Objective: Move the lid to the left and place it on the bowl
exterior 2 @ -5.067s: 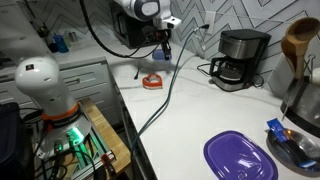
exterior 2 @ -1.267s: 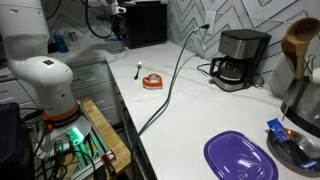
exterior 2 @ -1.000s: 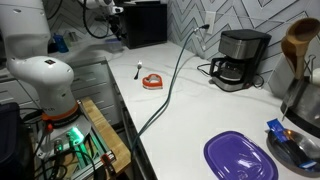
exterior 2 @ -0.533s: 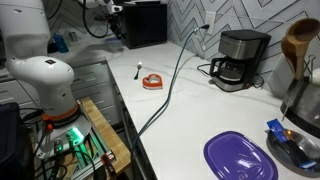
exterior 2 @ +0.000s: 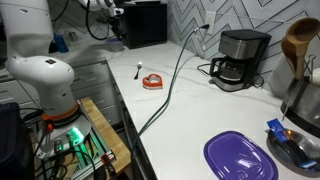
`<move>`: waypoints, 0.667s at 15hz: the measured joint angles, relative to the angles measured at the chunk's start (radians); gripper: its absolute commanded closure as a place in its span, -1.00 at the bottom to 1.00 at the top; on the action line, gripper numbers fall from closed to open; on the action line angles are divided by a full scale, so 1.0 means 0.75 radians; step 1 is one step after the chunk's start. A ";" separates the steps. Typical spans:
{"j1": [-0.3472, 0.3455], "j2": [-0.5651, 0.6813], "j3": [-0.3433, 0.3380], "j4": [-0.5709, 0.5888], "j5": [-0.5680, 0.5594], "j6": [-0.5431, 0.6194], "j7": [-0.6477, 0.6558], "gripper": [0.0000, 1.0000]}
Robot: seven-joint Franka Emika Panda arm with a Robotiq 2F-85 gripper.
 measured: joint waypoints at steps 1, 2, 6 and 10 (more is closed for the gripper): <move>0.006 0.019 -0.003 0.006 0.000 0.019 0.021 0.95; 0.013 0.038 -0.007 0.012 0.000 0.041 0.041 0.95; 0.041 0.098 -0.021 0.030 0.000 0.110 0.089 0.31; 0.066 0.111 -0.035 0.063 0.000 0.117 0.092 -0.14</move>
